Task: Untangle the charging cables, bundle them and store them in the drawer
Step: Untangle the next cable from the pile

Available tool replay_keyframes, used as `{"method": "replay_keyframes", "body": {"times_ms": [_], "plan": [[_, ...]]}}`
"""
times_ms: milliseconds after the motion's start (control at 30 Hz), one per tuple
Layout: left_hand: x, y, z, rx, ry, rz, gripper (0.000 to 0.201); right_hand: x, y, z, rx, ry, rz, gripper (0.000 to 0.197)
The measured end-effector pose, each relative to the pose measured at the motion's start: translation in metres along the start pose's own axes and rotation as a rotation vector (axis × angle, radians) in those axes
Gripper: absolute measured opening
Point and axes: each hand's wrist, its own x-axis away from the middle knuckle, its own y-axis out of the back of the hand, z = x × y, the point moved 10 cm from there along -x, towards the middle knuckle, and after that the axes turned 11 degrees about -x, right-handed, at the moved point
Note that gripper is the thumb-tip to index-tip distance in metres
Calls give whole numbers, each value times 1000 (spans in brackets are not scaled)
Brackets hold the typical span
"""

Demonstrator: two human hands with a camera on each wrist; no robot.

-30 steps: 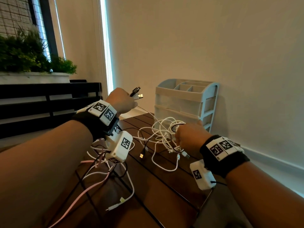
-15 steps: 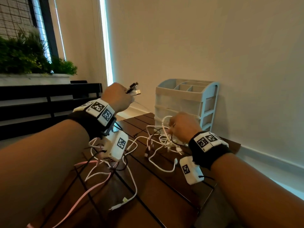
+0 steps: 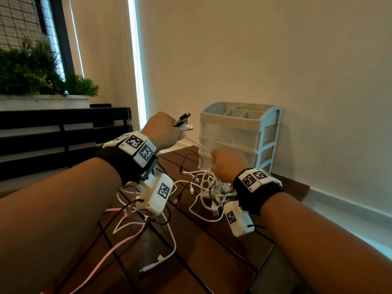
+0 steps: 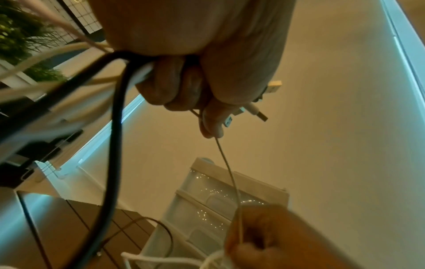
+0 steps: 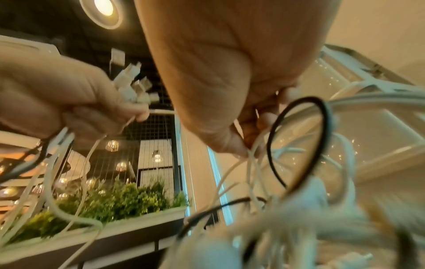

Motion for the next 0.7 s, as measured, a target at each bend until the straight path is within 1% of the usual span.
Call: {"method": "replay_keyframes", "body": {"times_ms": [67,100,133,167,200,233,267,300,333,400,467,500,567,667,700], "plan": [[-4,2,13,-106,33,-1,21,-4,24,-4,-33,13,-168,7],[-5,3,19,-159,50,-3,23,-5,34,-4,-125,36,-232,8],[-7,2,24,-197,68,-3,24,-5,39,-5,-276,45,-244,9],[-8,1,28,-220,81,3,24,-5,39,-6,-433,37,-214,8],[-8,0,30,-243,92,15,22,-5,35,-7,-554,9,-147,8],[-7,-2,30,-274,92,27,21,-3,28,-8,-615,-35,-56,11],[-6,-4,28,-309,80,34,20,1,19,-9,-615,-67,38,14],[-4,-5,22,-347,52,33,18,5,12,-7,-541,-69,103,14],[-2,-7,13,-361,8,23,16,7,7,-5,-428,-42,128,12],[6,-18,-11,-318,-89,28,11,9,2,1,-235,19,109,10],[14,-40,-29,-291,-165,90,14,8,3,7,-177,44,60,12],[16,-52,-32,-297,-176,127,15,6,5,10,-159,52,30,15],[15,-68,-30,-324,-169,145,12,4,11,11,-183,50,-14,15],[12,-71,-26,-306,-149,123,16,12,13,13,-393,55,-28,16],[11,-68,-25,-276,-136,108,15,17,11,13,-438,50,-14,21]]}}
